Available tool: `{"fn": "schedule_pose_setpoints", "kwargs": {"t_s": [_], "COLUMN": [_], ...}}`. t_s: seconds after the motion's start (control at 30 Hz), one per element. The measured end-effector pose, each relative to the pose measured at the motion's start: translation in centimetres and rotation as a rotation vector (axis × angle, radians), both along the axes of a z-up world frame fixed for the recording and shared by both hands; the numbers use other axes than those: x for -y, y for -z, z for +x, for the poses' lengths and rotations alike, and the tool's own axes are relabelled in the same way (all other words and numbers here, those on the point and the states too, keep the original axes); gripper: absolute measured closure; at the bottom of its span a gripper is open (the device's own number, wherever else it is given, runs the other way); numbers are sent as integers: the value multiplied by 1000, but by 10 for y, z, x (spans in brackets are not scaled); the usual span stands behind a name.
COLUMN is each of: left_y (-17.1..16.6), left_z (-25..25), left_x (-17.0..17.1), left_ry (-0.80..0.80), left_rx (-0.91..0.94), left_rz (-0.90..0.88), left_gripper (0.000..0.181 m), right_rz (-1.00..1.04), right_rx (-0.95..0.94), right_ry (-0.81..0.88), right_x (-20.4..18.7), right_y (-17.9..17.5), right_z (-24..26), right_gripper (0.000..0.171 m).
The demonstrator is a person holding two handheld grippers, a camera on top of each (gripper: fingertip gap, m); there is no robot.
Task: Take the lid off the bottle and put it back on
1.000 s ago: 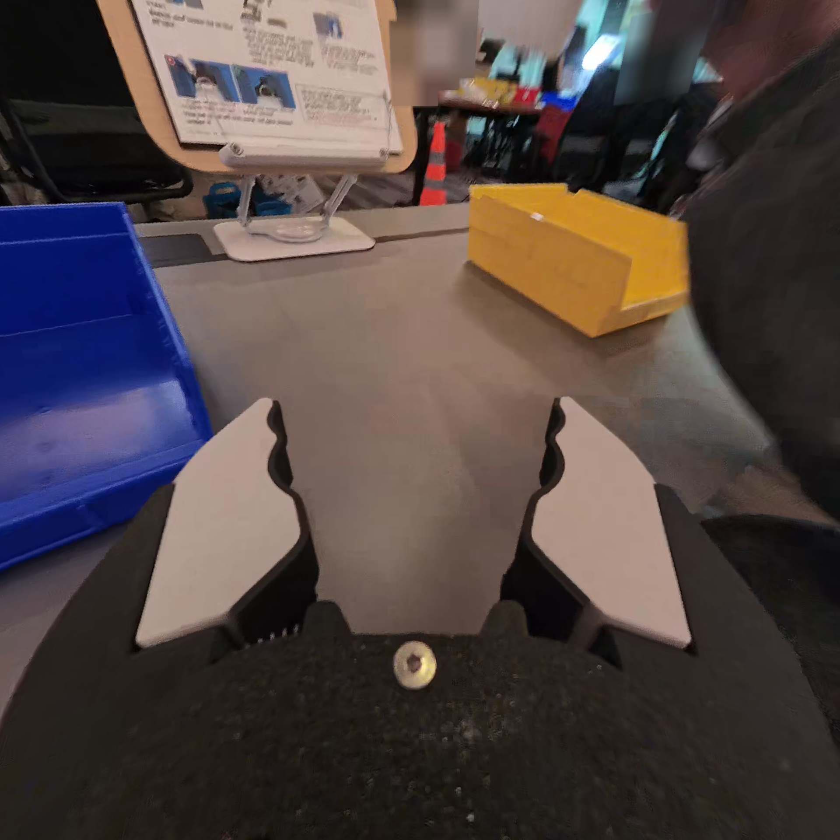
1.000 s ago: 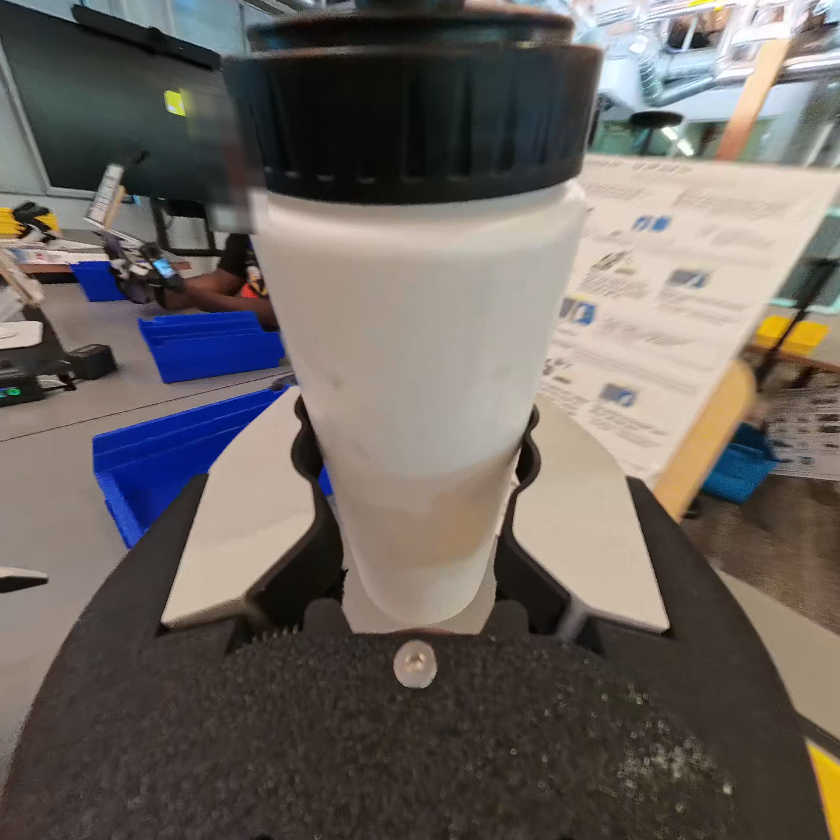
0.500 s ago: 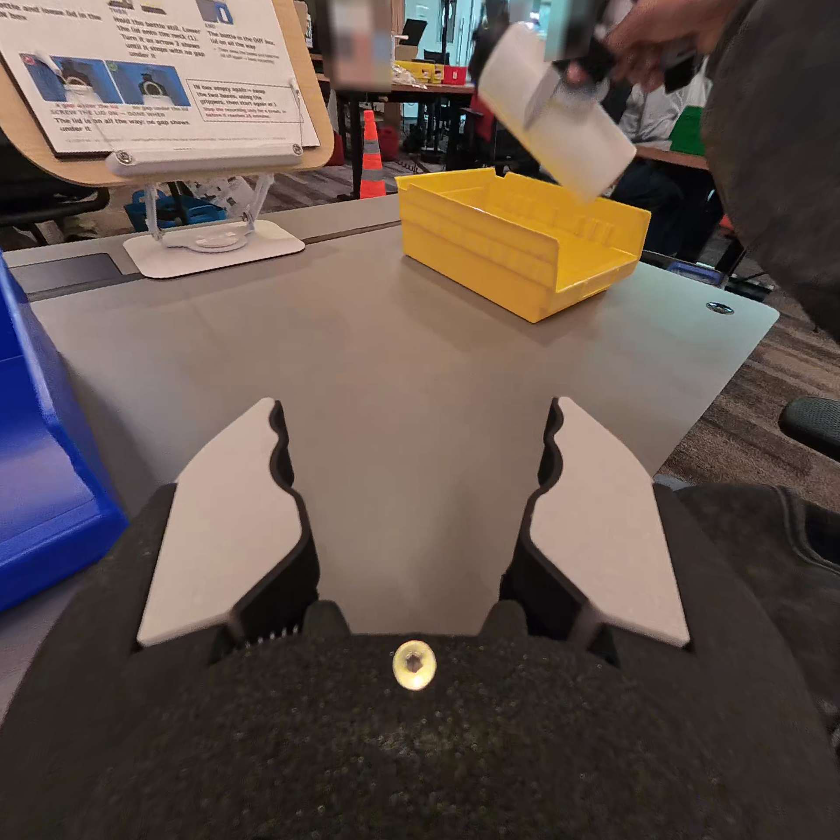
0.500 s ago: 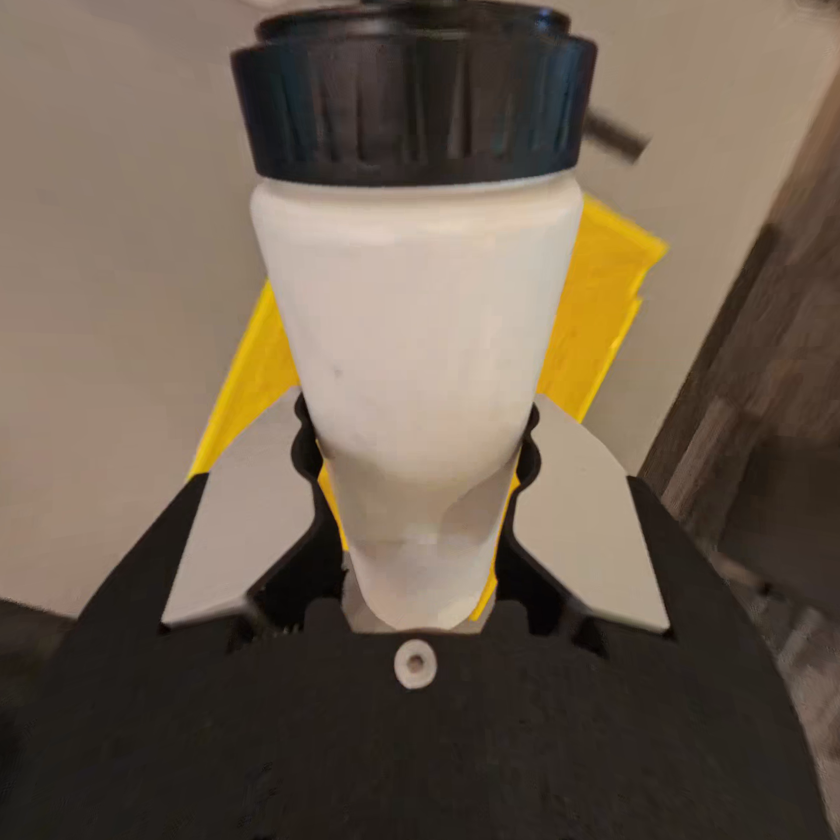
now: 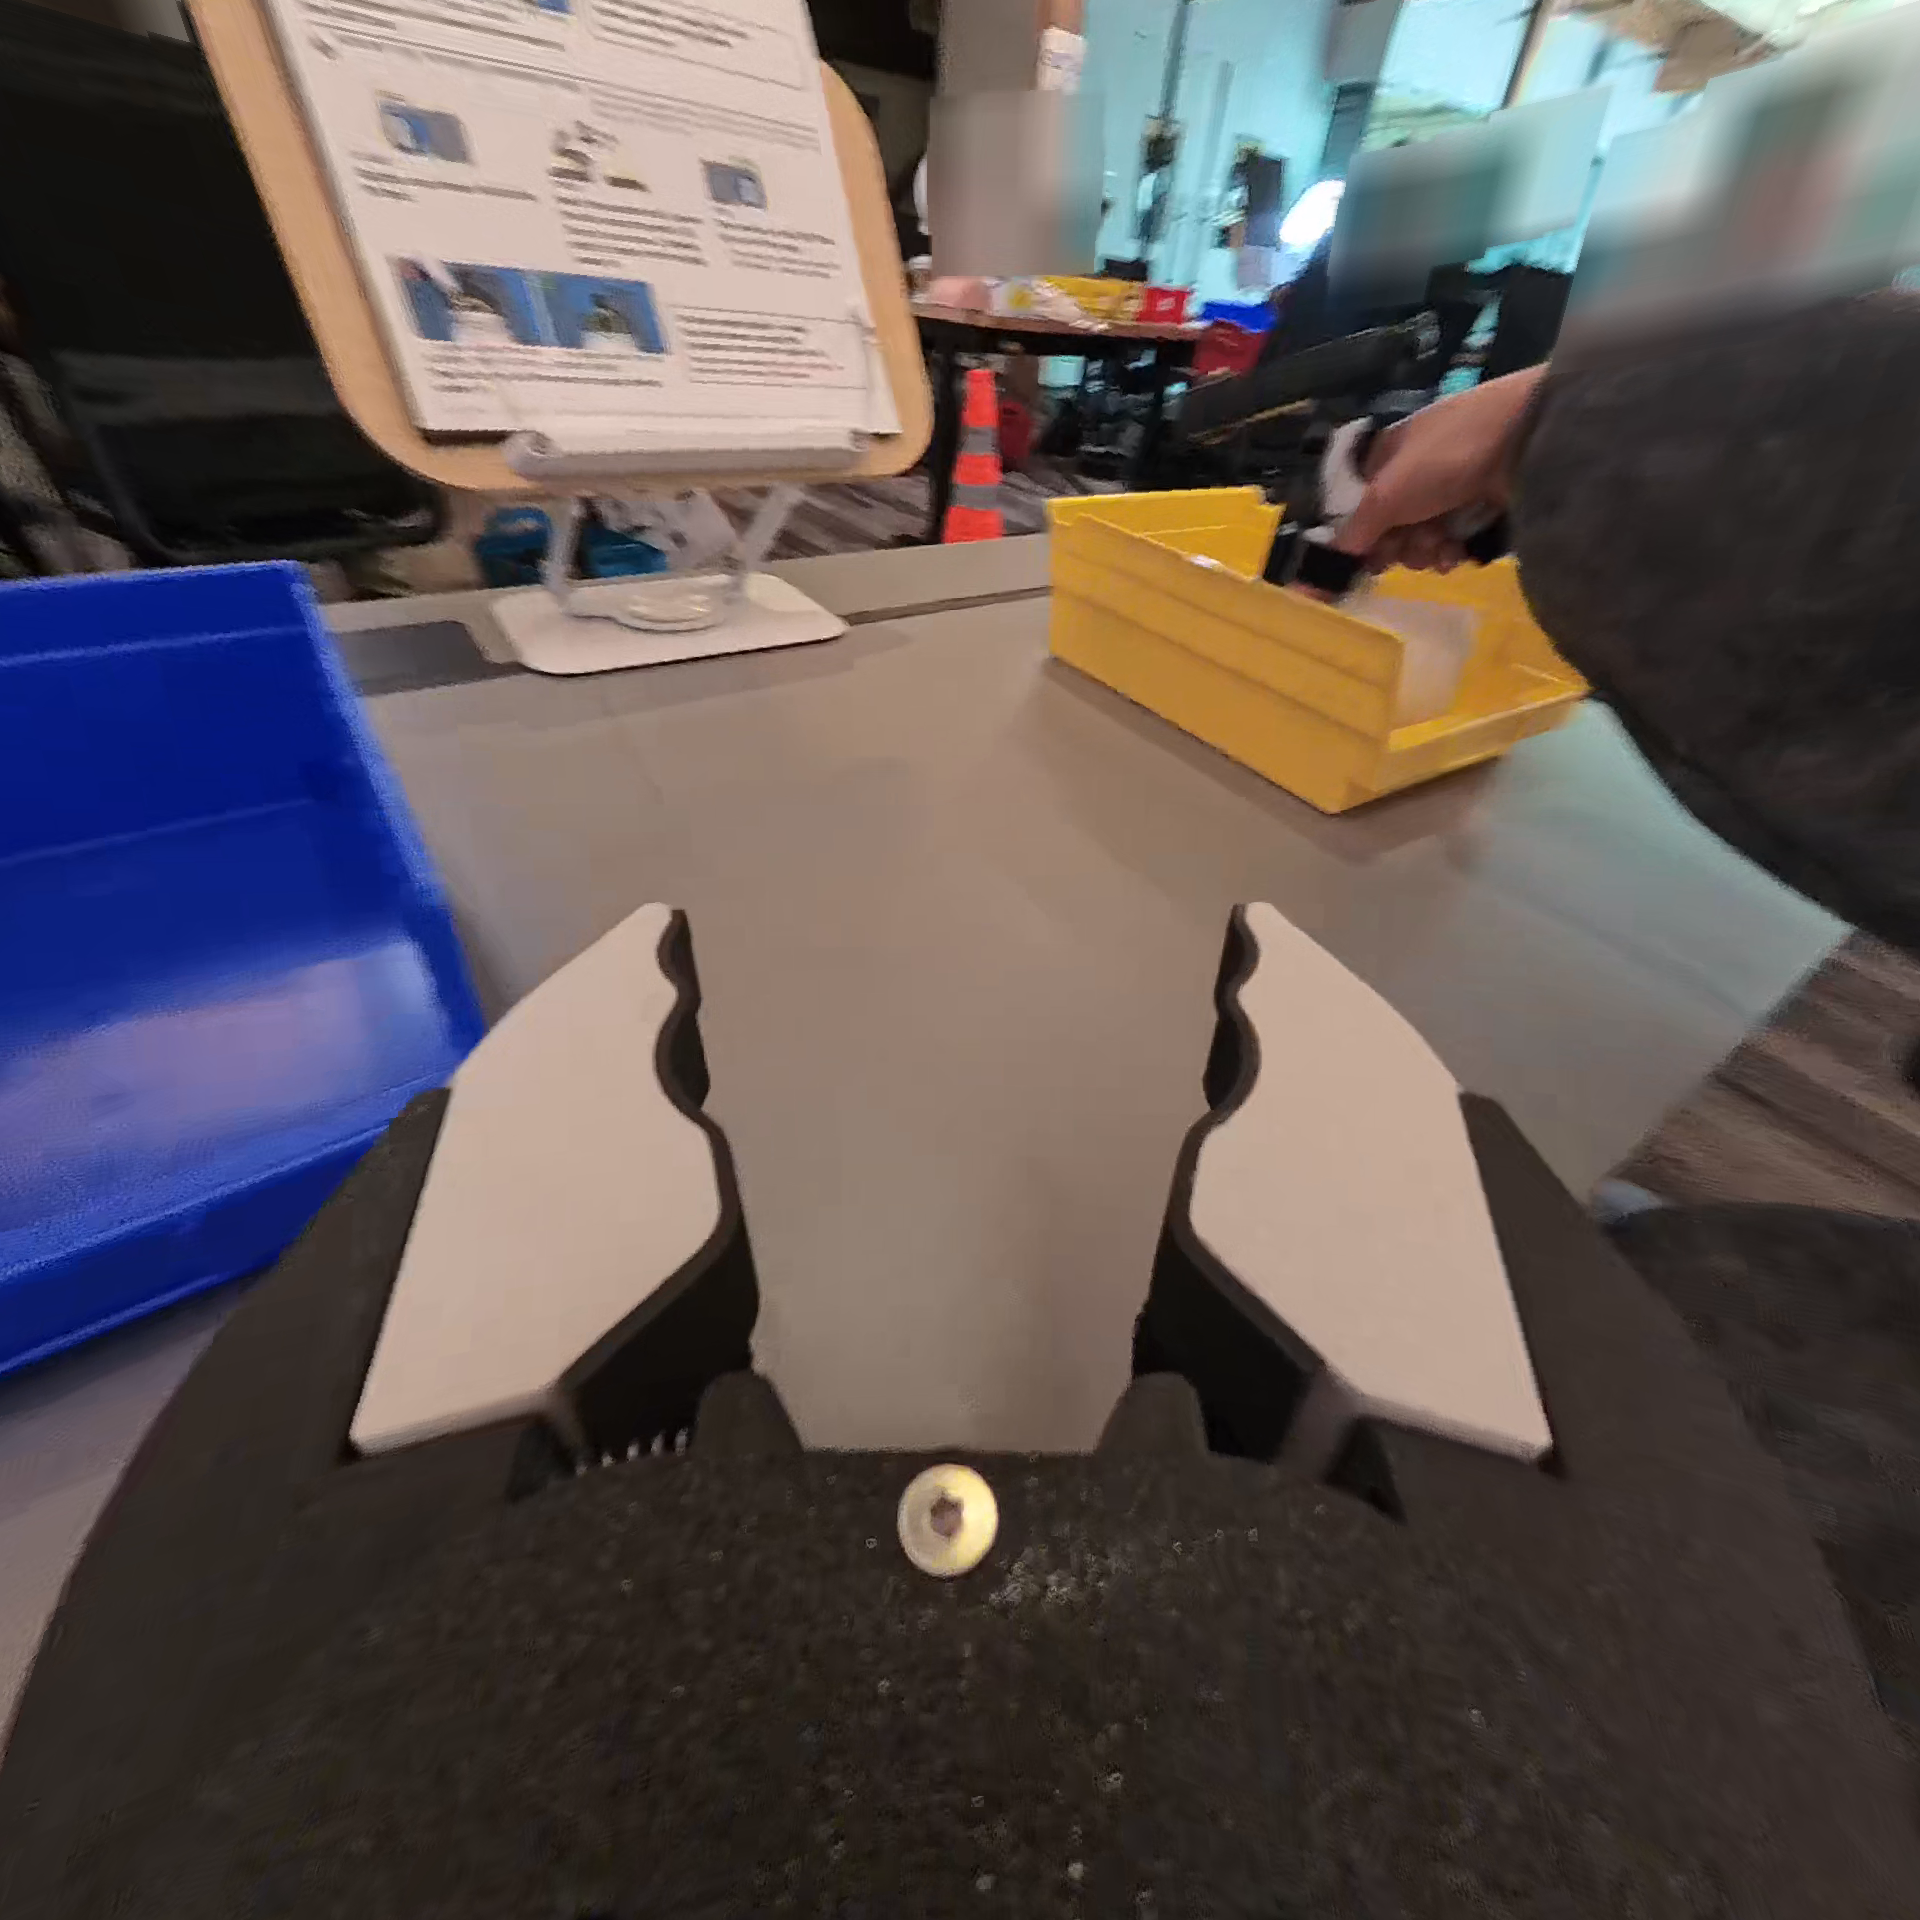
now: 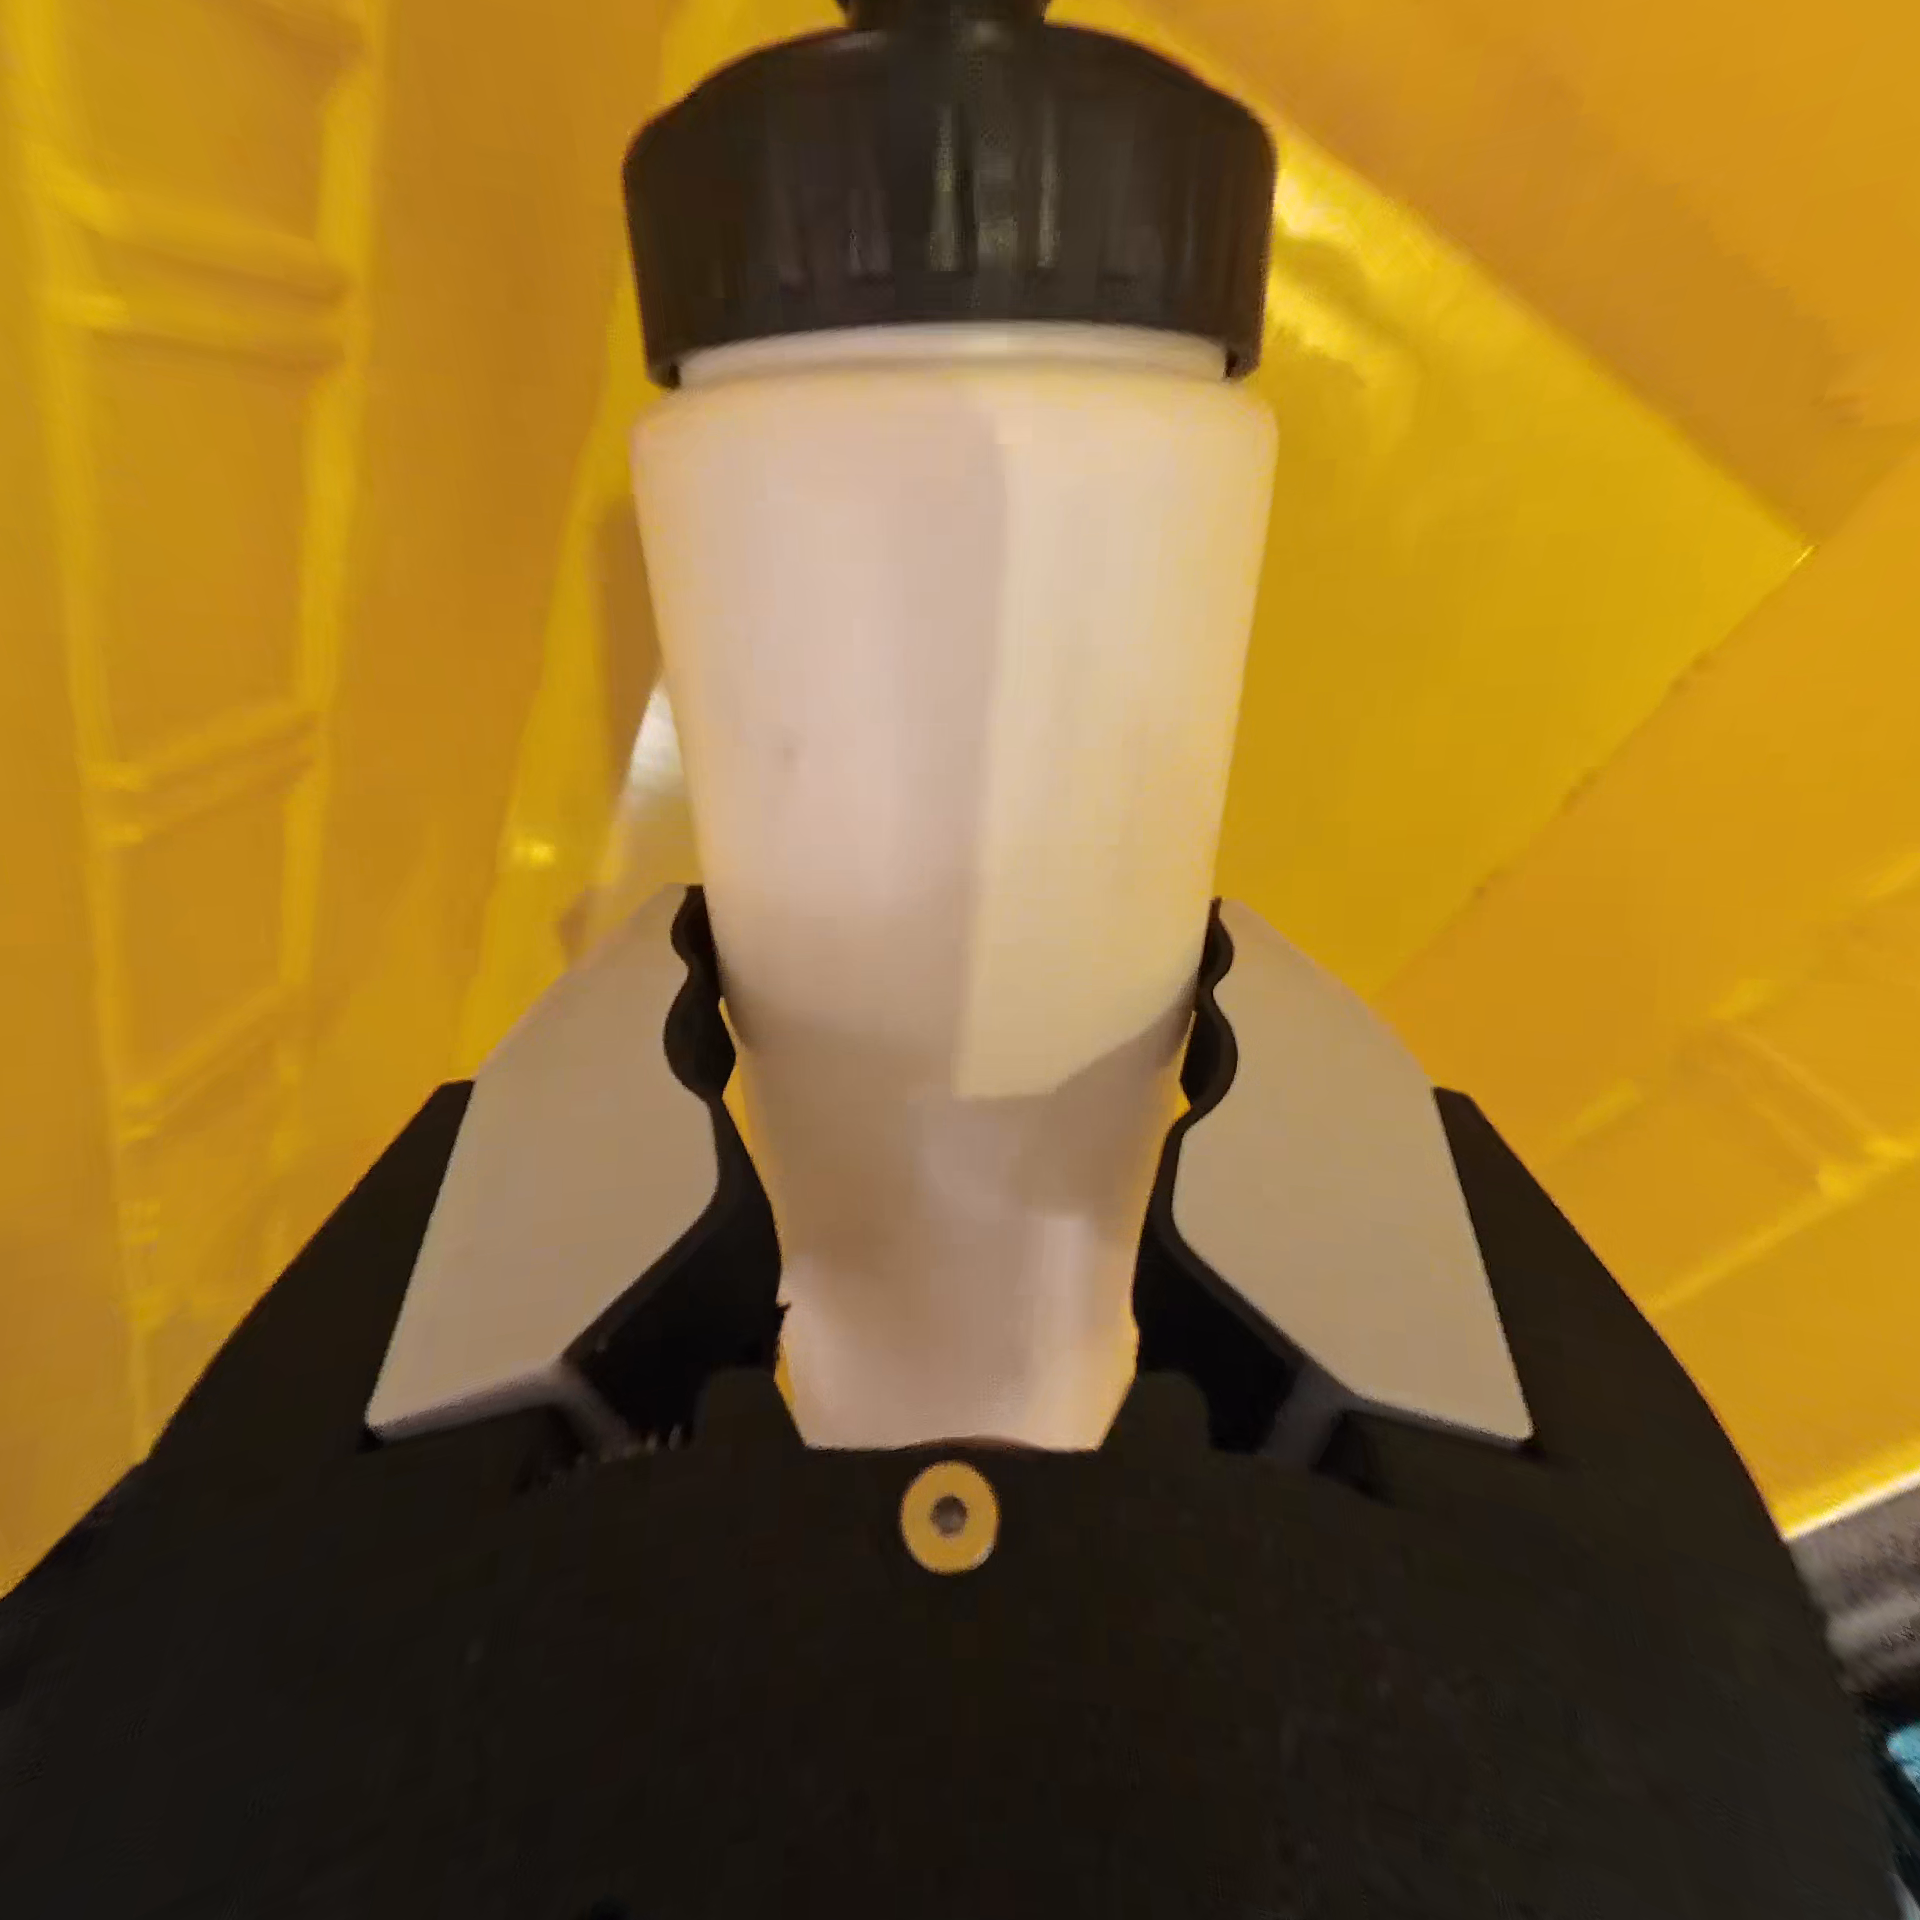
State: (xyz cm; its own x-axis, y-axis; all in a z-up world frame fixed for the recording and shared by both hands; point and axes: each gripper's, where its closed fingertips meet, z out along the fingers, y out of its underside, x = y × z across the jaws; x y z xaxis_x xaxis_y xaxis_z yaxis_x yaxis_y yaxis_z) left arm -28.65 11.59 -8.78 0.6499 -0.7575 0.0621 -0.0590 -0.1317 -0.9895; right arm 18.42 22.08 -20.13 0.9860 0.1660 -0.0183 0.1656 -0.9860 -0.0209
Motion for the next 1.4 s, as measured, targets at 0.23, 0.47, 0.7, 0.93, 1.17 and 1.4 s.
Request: {"fn": "schedule_pose_setpoints", "kwargs": {"t_s": [0.23,0.47,0.7,0.93,1.17,1.4], "left_y": [-10,-37,13,30,39,40], "left_z": [-25,-124,-136,-136,-137,-138], "left_x": [-11,-40,-48,-53,-54,-53], "left_ry": [-100,-498,-488,-508,-502,-495], "left_rx": [26,-45,47,-9,-23,-32], "left_rz": [65,272,-99,-156,-192,-193], "left_gripper": [84,110,111,110,110,110], "right_rz": [342,1042,1314,1402,1363,1333], "right_rx": [15,-43,-20,73,31,42], "right_ry": [-2,-24,157,238,238,203], "right_x": [-9,62,143,179,167,161], "right_y": [-45,-165,-116,-99,-89,-83], "right_z": [-6,-67,-90,-61,-59,-66], "right_gripper": [67,81,87,97,94,93]}}
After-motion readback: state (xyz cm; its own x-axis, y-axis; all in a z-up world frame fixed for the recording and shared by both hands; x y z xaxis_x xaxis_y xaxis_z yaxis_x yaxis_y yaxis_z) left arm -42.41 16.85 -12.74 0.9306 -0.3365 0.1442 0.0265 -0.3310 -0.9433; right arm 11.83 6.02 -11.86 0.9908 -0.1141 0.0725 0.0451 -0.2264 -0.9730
